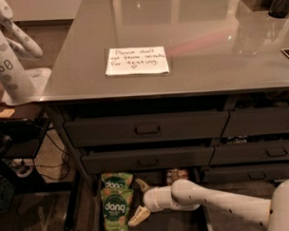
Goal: Pick green rice chip bag from bottom drawer and place on counter
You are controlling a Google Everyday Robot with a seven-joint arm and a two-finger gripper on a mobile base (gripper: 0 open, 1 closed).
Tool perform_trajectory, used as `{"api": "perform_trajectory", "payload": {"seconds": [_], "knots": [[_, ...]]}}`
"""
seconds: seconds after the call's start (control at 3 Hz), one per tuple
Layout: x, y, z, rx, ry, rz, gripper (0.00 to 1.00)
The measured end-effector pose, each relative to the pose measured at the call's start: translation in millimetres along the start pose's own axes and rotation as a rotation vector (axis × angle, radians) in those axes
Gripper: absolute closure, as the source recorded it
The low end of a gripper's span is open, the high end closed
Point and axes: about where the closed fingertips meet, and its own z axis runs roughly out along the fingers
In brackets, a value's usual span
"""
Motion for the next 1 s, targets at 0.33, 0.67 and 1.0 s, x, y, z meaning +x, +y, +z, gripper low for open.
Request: {"api": "perform_trajectory", "payload": {"seconds": [0.33,0.67,1.0], "knots": [[24,-10,9,-0.012,0.003,0.033,0.0],[45,-22,24,-0.029,0.001,0.064,0.0],[59,-31,36,-0.031,0.006,0.075,0.0]]}}
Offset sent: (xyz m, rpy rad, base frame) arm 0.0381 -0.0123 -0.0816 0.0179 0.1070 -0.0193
